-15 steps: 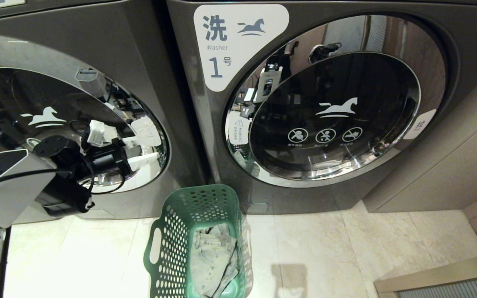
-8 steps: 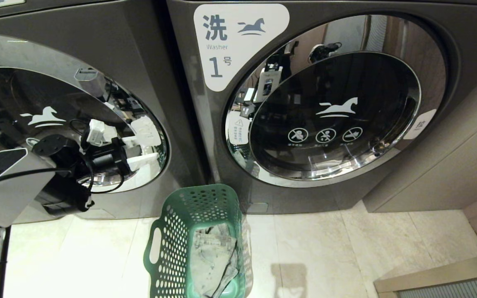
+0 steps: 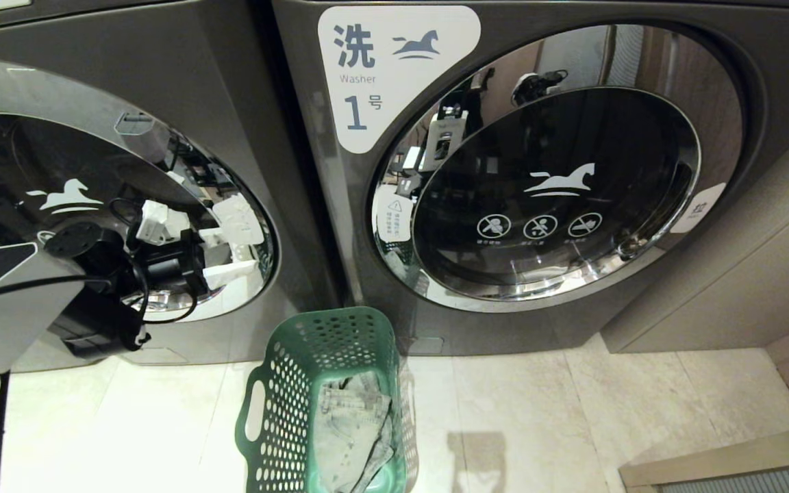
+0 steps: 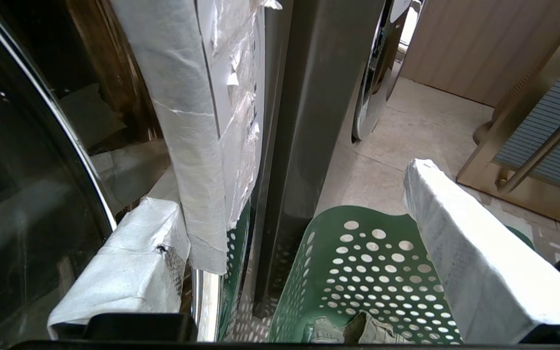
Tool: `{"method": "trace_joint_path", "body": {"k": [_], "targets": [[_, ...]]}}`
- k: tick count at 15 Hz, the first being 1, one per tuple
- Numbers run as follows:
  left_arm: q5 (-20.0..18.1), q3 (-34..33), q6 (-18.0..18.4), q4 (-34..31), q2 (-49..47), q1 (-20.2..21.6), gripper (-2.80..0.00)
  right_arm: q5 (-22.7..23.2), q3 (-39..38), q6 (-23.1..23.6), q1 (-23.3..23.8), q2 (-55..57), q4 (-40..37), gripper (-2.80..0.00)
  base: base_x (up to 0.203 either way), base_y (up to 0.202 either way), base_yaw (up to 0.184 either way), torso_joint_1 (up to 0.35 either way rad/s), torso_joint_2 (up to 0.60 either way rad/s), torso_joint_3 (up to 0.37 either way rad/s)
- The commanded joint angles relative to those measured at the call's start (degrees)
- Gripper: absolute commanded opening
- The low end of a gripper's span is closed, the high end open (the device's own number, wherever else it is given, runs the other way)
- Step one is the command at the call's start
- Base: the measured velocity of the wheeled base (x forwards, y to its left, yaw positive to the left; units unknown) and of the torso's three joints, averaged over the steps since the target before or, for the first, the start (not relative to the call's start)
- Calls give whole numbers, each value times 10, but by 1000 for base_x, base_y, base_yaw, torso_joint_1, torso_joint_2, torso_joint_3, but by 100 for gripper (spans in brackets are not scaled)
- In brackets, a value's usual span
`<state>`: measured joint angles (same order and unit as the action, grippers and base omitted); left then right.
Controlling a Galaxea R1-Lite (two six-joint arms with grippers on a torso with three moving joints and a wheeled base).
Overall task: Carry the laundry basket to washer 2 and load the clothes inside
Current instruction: Open the lid of the washing machine
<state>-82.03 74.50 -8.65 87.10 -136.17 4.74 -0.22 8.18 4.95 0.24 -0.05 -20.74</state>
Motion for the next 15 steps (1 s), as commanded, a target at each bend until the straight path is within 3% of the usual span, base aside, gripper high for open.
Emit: {"method": "trace_joint_path", "body": {"k": [1,4,11,15], "targets": [[-10,-1,0,6,7,-24,0,0,0,1,0,0,-1,-280,0,0,0,0,0,0],[-20,-10,1,6,16,-24,0,0,0,1,0,0,-1,-280,0,0,0,0,0,0],[-32,-112,42,6,60,-23,0,0,0,1,0,0,-1,-280,0,0,0,0,0,0],[-30,-124,50,6,59,-10,0,0,0,1,0,0,-1,-280,0,0,0,0,0,0]]}}
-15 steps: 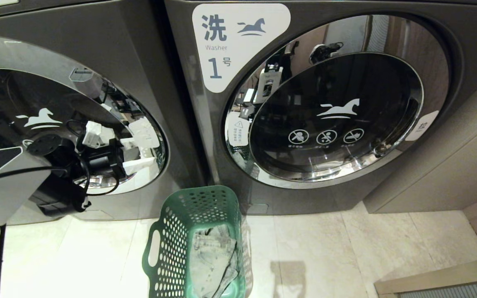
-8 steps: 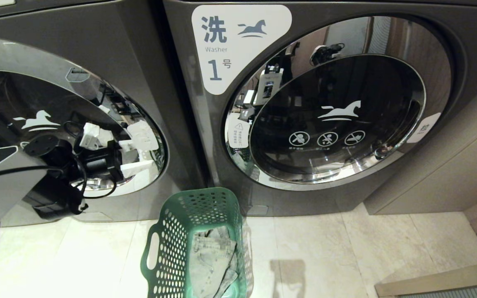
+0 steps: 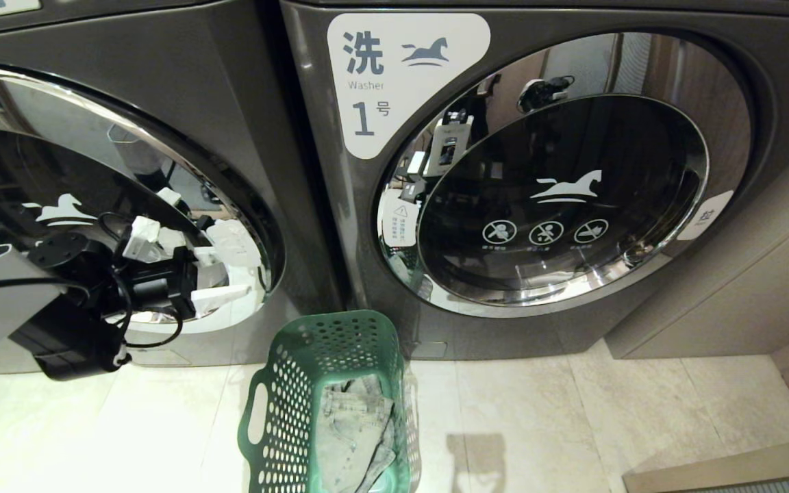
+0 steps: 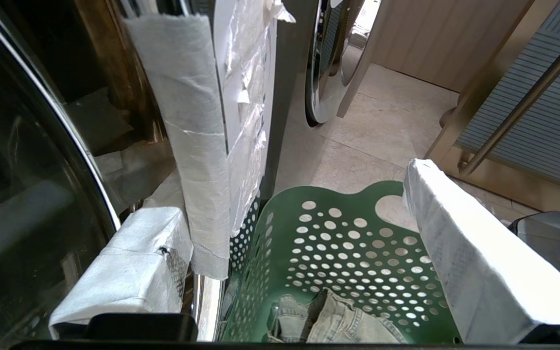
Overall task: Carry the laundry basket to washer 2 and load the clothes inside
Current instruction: Open the lid of the washing machine
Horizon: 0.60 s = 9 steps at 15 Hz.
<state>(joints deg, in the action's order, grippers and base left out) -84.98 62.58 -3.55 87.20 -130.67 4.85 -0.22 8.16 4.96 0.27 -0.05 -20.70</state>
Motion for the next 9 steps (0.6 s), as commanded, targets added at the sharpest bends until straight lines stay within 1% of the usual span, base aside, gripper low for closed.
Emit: {"method": "trace_joint_path", "body": {"k": [1,6,9], "targets": [[1,-6,-1,5,0,-2,0,0,0,0,0,0,-1,-280,0,0,0,0,0,0],[1,21,-4,5,-32,85,0,0,0,0,0,0,-1,-280,0,0,0,0,0,0],[1,33,-2,5,-44,120,0,0,0,0,0,0,-1,-280,0,0,0,0,0,0]]}}
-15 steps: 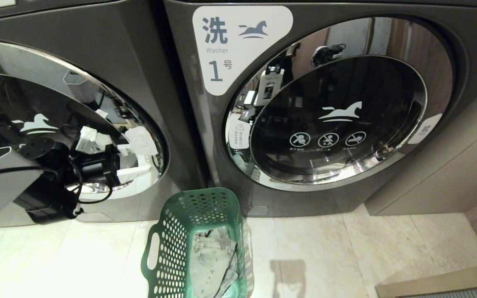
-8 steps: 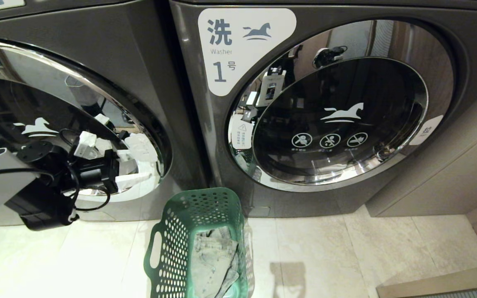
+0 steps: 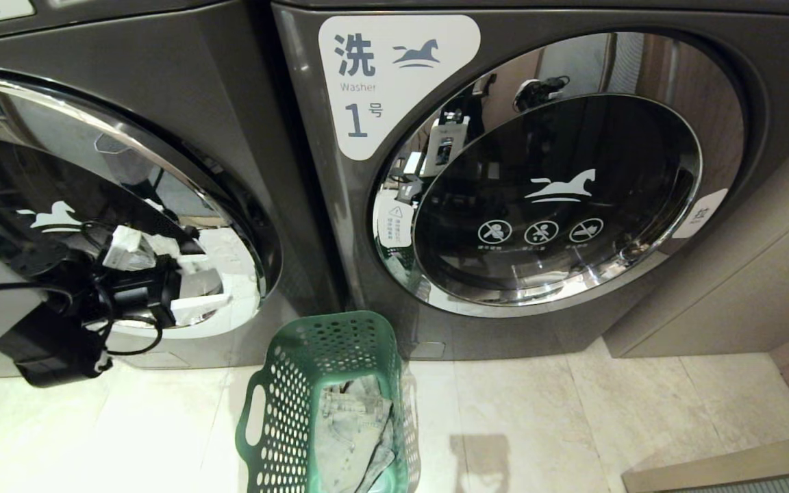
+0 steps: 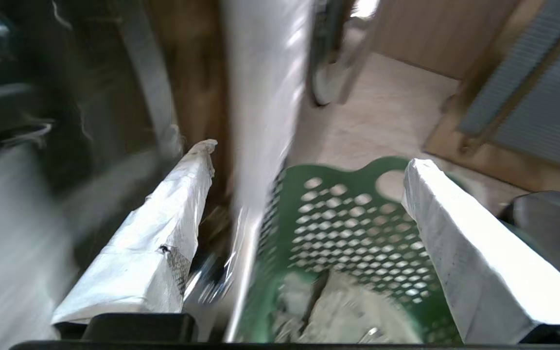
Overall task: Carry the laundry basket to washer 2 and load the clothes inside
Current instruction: Open the lid of the washing machine
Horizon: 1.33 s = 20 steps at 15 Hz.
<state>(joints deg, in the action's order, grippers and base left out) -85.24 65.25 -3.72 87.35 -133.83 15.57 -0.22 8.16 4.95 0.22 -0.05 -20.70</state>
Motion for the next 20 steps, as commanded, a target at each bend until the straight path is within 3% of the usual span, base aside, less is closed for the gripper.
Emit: {"method": "trace_joint_path", "body": {"k": [1,13,16,20], "targets": [[4,15,-3,3,-16,21,0,0,0,1,0,0,-1,-280,0,0,0,0,0,0],[11,18,-10,3,-5,68,0,0,0,1,0,0,-1,-280,0,0,0,0,0,0],[10,-23,-9,3,17,68,0,0,0,1,0,0,-1,-280,0,0,0,0,0,0],[3,-144,-5,3,97,74,0,0,0,1,0,0,-1,-280,0,0,0,0,0,0]]}}
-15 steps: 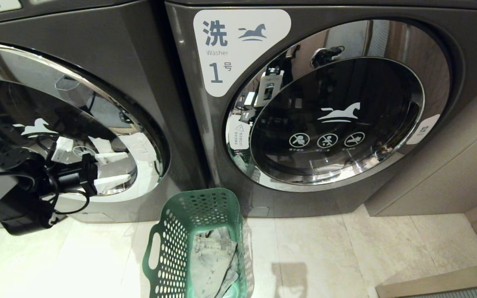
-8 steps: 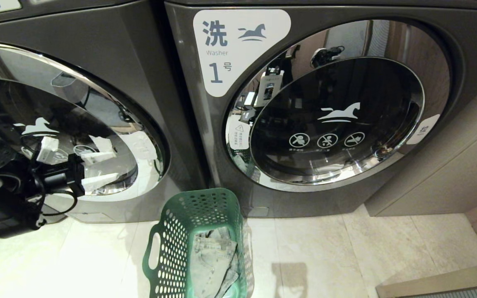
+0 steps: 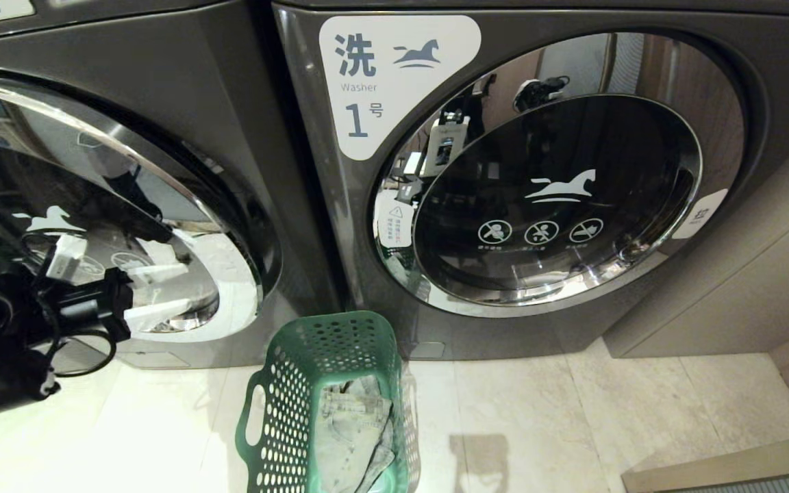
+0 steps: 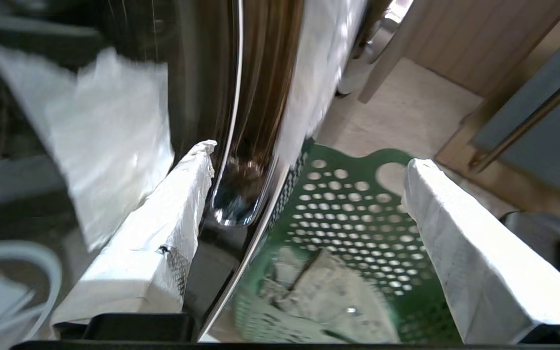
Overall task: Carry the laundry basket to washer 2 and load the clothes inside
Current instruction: Open the lid of the washing machine
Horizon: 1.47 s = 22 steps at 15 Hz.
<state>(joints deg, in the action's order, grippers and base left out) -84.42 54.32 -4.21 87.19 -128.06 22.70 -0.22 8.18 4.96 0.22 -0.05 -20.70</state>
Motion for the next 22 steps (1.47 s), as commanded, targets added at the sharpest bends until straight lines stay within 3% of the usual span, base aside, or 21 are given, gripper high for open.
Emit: {"method": "trace_joint_path", "body": {"k": [1,4,5,7,9,11,13,15,17,20,22], "targets": [[-5,-70,0,5,67,8,0,0,0,0,0,0,-1,-280,0,0,0,0,0,0],[2,-190,-11,5,195,68,0,0,0,0,0,0,-1,-280,0,0,0,0,0,0],[4,-231,-26,5,250,122,0,0,0,0,0,0,-1,-280,0,0,0,0,0,0],[4,-270,-78,2,326,292,0,0,0,0,0,0,-1,-280,0,0,0,0,0,0],[10,-294,-176,-3,401,494,0,0,0,0,0,0,-1,-280,0,0,0,0,0,0],[55,-308,-308,-3,507,658,0,0,0,0,0,0,-1,-280,0,0,0,0,0,0],[172,-276,-454,1,592,735,0,0,0,0,0,0,-1,-280,0,0,0,0,0,0],[218,-168,-499,3,612,723,0,0,0,0,0,0,-1,-280,0,0,0,0,0,0],[239,-54,-541,4,616,664,0,0,0,0,0,0,-1,-280,0,0,0,0,0,0],[212,9,-577,5,623,541,0,0,0,0,0,0,-1,-280,0,0,0,0,0,0],[174,-7,-582,5,629,523,0,0,0,0,0,0,-1,-280,0,0,0,0,0,0]]}}
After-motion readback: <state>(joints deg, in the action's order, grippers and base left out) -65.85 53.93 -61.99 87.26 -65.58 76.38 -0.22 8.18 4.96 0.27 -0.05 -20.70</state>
